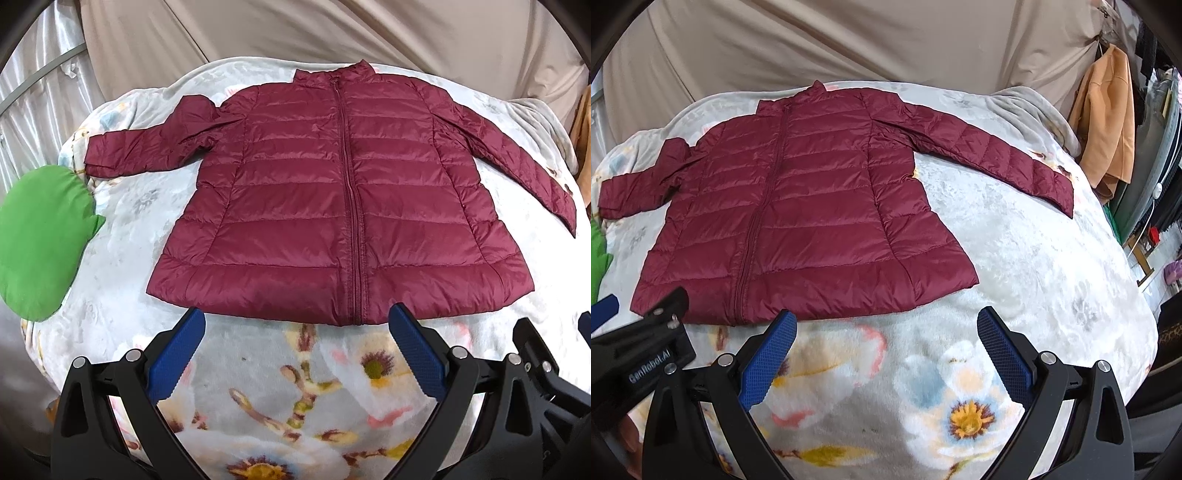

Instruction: Fold large clothes

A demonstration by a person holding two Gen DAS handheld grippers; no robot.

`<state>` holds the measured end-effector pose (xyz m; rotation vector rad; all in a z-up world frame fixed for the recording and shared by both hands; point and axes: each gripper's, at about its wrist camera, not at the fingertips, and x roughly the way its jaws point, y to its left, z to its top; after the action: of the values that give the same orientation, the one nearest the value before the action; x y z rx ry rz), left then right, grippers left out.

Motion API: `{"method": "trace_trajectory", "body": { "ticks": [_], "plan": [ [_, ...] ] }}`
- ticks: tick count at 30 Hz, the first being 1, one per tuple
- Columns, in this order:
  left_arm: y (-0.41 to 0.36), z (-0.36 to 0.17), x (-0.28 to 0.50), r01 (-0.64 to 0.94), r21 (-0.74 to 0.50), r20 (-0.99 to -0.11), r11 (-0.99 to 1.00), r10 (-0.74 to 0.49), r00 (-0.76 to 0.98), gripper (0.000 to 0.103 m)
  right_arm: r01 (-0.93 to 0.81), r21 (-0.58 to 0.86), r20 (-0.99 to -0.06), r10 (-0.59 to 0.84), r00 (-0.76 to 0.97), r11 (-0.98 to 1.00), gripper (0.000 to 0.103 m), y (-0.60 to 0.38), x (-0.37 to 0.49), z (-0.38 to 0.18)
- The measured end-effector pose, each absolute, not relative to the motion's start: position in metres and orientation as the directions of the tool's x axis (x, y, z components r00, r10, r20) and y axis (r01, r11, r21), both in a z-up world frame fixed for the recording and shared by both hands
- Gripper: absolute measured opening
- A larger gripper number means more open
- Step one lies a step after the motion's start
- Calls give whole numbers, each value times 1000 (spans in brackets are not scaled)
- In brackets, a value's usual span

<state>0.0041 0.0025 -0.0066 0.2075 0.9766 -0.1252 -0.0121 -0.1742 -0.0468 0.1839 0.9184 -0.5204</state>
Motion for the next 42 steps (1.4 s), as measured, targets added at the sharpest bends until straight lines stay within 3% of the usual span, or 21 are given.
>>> {"method": "trace_trajectory", "body": {
  "ticks": [42],
  "plan": [
    [5,-9,5,196,124,-829,973,-7,560,96,505,-62,-804,-343,486,861,96,-172,-9,-48]
  ]
}}
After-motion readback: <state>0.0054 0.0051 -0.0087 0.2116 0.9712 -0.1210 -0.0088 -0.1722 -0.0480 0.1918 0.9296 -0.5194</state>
